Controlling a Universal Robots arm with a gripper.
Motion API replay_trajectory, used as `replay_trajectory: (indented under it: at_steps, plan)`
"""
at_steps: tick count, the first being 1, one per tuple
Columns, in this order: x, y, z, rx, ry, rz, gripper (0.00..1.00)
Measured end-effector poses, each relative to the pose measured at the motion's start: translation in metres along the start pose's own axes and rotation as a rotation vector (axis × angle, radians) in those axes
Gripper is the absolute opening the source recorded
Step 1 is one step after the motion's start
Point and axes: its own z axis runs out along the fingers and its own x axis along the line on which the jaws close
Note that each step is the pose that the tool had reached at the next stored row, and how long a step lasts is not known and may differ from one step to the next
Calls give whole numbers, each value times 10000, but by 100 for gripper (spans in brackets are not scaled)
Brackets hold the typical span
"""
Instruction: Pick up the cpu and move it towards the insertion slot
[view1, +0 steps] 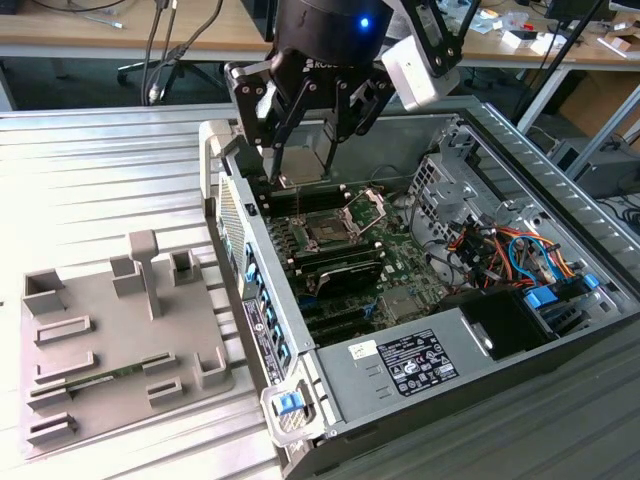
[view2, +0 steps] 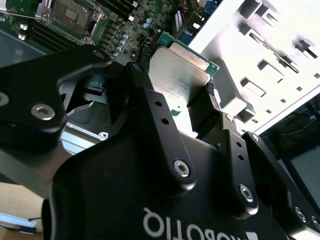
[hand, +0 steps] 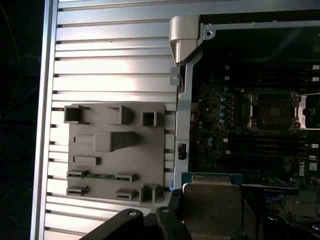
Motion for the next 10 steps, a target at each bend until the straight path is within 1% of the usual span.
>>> replay_trajectory:
  at_steps: [10]
  plan:
    - [-110, -2, 0, 0, 2, 1, 55]
